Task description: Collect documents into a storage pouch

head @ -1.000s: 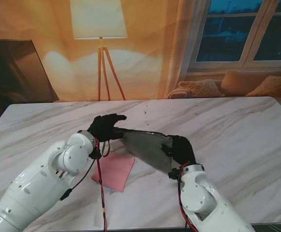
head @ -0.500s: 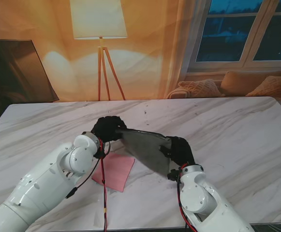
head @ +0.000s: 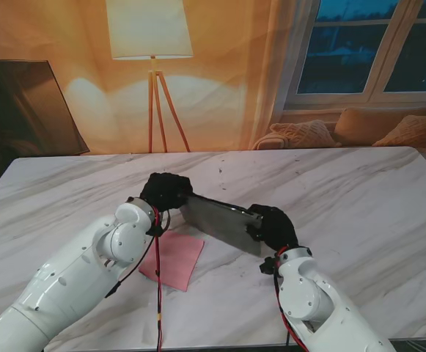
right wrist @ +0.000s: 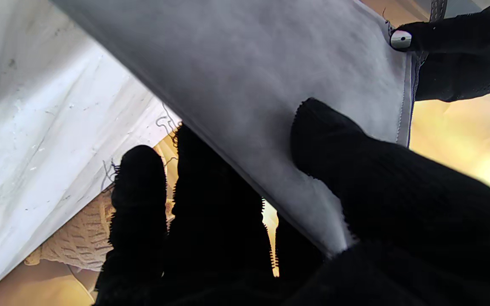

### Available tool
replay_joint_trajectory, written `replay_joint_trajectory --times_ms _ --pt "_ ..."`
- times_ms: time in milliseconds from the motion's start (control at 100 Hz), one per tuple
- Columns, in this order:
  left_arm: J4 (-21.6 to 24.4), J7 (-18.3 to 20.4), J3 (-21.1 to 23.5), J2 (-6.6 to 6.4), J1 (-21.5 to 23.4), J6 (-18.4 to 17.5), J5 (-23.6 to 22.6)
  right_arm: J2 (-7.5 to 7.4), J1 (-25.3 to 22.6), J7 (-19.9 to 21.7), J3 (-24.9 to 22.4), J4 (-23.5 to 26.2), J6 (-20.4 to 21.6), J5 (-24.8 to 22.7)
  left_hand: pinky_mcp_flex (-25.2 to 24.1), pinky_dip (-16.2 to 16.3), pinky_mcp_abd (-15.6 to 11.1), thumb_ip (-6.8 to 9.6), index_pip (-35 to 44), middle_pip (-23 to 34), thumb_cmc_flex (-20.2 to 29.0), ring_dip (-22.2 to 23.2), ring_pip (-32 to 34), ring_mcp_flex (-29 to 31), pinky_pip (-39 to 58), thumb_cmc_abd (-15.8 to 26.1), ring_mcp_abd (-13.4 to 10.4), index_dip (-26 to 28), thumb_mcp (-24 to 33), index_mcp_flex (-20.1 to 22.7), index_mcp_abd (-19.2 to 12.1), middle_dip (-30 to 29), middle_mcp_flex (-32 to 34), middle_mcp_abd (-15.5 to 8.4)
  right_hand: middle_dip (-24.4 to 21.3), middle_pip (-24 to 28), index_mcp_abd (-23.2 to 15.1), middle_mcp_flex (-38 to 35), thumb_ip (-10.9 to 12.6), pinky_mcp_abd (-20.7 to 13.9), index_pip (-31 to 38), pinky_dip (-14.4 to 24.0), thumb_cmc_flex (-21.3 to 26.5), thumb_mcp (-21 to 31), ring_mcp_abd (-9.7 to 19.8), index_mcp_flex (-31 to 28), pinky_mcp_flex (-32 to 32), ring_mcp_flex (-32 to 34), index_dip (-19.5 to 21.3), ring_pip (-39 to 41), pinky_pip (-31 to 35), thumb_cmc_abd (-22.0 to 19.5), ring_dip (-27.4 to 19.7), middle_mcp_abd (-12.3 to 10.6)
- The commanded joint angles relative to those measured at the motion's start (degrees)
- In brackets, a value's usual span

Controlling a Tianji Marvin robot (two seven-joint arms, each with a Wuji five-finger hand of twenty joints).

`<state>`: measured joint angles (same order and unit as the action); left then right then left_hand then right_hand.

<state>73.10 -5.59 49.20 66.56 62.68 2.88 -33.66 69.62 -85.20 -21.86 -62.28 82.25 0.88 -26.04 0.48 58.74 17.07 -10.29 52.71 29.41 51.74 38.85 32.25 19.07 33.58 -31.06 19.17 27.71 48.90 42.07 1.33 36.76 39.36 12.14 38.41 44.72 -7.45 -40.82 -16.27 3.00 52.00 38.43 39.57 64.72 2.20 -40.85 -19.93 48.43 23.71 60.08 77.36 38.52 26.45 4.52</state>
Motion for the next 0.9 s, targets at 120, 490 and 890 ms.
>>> replay_joint_trajectory --times_ms 120,490,890 --pt "0.09 -0.17 0.03 0.4 -0.16 0.11 -0.15 -0.97 1.85 0.36 -1.07 -0.8 1.15 -4.26 -5.18 -12.21 -0.72 -1.07 1.23 0.92 0.36 3.93 6.36 4.73 19.89 -1.16 2.5 0.13 2.34 2.6 0.26 11.28 8.22 0.82 -2.74 0.05 -2.61 6.31 4.43 -0.98 -7.02 1.8 -4.94 6.84 1.56 4.12 4.42 -6.11 5.12 -6.27 -4.9 3.53 1.67 -2.13" --pt "0.01 2.04 -1.4 0.4 -1.51 1.82 0.78 -2.31 0.72 1.05 -3.49 0.46 5.32 -9.08 -5.64 -15.47 -0.79 -1.08 0.83 0.66 0.39 5.13 7.96 4.59 23.0 -0.73 3.29 0.14 1.84 2.28 0.9 14.07 8.89 1.39 -3.58 -2.35 -6.15 13.51 8.64 -0.39 -11.74 2.17 -9.92 5.32 1.79 12.96 8.88 -12.64 11.5 -13.23 -10.21 2.32 1.88 -3.04" --pt "0.24 2.48 -1.66 0.38 -1.54 1.89 1.06 -2.6 0.29 0.75 -4.09 1.68 8.37 -10.4 -5.93 -16.89 -0.77 -1.09 0.34 0.33 0.56 4.53 6.85 3.66 21.71 -0.08 2.84 0.05 1.02 2.24 0.91 13.28 7.75 1.16 -3.74 -3.14 -10.01 14.65 8.62 -0.22 -10.42 2.34 -10.64 5.24 1.96 12.28 9.23 -13.33 14.57 -14.57 -11.36 1.77 1.72 -3.12"
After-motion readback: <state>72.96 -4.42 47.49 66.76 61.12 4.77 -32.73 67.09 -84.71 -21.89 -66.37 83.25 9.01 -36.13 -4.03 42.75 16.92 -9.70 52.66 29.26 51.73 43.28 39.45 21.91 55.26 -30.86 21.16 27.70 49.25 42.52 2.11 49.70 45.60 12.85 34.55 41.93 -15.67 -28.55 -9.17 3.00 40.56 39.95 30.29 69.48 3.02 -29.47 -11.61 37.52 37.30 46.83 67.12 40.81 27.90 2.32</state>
